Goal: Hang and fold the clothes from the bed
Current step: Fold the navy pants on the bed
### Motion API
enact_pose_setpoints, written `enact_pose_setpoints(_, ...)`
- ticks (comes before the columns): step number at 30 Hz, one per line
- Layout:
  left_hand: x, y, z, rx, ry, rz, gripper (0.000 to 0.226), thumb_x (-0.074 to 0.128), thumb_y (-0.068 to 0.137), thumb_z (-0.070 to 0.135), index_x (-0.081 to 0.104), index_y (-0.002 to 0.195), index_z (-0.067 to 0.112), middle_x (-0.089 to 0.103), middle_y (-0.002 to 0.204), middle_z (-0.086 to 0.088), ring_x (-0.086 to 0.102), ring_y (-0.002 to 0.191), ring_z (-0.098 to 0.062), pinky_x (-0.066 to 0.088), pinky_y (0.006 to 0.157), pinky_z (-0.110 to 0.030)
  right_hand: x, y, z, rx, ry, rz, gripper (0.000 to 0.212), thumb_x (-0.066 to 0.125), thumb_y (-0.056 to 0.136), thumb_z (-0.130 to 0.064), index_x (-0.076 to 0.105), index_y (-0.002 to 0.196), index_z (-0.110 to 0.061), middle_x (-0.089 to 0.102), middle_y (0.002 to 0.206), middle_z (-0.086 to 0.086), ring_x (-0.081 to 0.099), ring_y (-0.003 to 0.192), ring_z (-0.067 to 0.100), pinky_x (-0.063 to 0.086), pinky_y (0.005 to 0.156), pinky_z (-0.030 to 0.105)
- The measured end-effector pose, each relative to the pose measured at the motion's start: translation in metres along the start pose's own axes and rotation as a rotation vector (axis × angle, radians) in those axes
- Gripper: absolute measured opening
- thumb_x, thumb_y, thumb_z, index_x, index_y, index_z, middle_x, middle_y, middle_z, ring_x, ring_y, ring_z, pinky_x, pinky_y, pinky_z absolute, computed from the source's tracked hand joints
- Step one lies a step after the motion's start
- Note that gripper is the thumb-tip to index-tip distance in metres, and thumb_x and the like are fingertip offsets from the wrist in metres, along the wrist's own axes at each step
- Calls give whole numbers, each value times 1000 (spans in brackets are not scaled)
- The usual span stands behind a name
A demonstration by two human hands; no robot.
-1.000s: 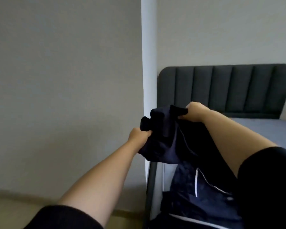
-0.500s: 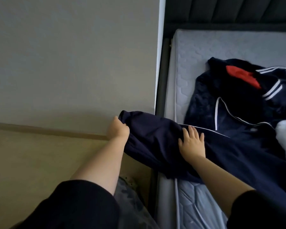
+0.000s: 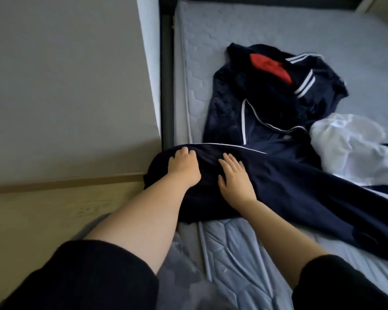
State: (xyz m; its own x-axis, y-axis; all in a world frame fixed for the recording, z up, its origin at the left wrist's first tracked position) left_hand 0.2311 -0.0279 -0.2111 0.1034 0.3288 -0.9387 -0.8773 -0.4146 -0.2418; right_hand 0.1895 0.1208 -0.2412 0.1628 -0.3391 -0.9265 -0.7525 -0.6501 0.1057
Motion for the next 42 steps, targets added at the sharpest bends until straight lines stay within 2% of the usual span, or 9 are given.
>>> enact_pose_setpoints(8,45,-34,111,499,167,-22,53,40,99,36,27,147,17,11,158,-8,5,146,-25,11,116,-47,-40,-97,97,298,-129,129,47,54,92,-20,48,137,-7,34,152,12,24,144,27,10,117,46)
enact_pose_setpoints(12,77,-53,139,729,419,-78,80,42,91,58,9,152,18,1,161,-6,-4,147,-23,4,116,-50,-37,-130,121,349,-40,43,70,59,85,-26,31,148,-16,20,158,6,9,147,21,1,118,40)
enact_pose_setpoints(15,86,-56,143,760,509,-30,84,48,91,53,3,152,18,-2,160,-6,-4,147,-25,5,116,-51,-39,-134,128,281,-52,-47,88,58,74,-26,17,152,-18,9,160,4,-1,148,18,-7,116,37)
enact_pose_setpoints(19,81,-52,142,767,403,26,72,49,92,37,13,152,21,10,159,-5,4,147,-22,10,117,-46,-53,-136,145,302,-182,9,91,63,65,-14,26,149,-12,17,158,10,7,147,26,-4,116,44)
enact_pose_setpoints(25,71,-46,144,779,158,69,48,48,94,29,44,141,22,39,147,1,27,139,-18,22,111,-34,-75,-148,174,506,80,92,71,61,65,2,49,134,-5,35,149,15,30,138,32,22,116,38)
enact_pose_setpoints(28,59,-41,145,597,-202,97,38,50,91,15,60,128,21,58,129,-2,48,124,-23,36,101,-34,-85,-156,187,549,-150,98,68,61,60,4,56,127,-3,42,144,19,31,137,34,17,114,42)
enact_pose_setpoints(32,39,-26,126,93,-687,210,32,44,96,15,63,120,15,66,116,-12,58,108,-32,39,83,-27,-103,-177,205,1049,-133,279,57,56,72,0,53,128,-8,30,149,18,17,142,33,7,115,47)
enact_pose_setpoints(39,26,-17,106,-132,-897,271,32,37,99,18,65,111,9,64,105,-5,55,93,-19,36,80,-24,-129,-151,202,1010,-368,77,33,59,79,-15,62,112,-12,48,122,14,43,112,35,36,91,40)
enact_pose_setpoints(42,19,-14,97,-135,-763,351,31,37,99,26,63,92,11,61,95,-4,54,82,-20,37,72,-29,-141,-140,198,1105,-250,74,34,52,87,-12,62,119,-13,48,124,13,53,110,36,44,83,39)
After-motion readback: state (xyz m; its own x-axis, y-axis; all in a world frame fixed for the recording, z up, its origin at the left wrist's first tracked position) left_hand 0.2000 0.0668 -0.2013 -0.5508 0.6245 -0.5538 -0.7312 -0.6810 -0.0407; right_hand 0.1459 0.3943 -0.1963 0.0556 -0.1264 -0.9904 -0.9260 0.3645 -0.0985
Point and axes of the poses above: each hand's wrist, its own y-axis towards the middle knuckle, its own x-axis out of the palm, z = x × y, the point moved 4 cm from there along y, towards the middle knuckle
